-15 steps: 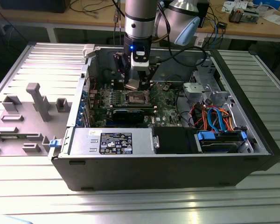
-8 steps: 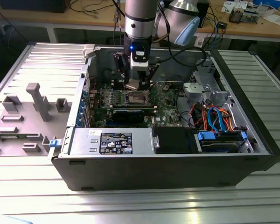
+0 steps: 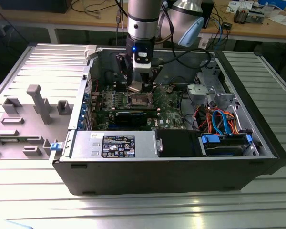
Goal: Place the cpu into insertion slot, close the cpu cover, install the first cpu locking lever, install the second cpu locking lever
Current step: 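Place the cpu into insertion slot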
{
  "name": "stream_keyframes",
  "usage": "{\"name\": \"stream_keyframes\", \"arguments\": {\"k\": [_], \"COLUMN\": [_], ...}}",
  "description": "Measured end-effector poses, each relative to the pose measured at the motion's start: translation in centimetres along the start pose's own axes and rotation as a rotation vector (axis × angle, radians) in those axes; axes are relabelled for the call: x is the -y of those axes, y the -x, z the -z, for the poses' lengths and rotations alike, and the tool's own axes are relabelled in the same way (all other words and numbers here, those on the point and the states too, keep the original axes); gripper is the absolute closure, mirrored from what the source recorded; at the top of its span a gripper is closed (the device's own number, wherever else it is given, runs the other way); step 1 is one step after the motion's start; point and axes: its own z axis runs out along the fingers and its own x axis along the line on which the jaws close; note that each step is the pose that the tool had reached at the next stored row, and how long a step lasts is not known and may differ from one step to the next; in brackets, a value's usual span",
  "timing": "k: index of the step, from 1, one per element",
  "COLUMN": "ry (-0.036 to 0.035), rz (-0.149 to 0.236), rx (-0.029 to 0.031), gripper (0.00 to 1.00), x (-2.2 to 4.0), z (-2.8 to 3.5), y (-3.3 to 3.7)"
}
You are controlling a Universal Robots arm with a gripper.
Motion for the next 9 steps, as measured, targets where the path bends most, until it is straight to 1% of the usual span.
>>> {"name": "stream_keyframes", "arguments": {"k": [9], "ry": [0.0002], "rz": [-0.014], "rx": [-0.0005], "gripper": [0.45], "x": [0.0], "z": [-0.02], "y": [0.0]}}
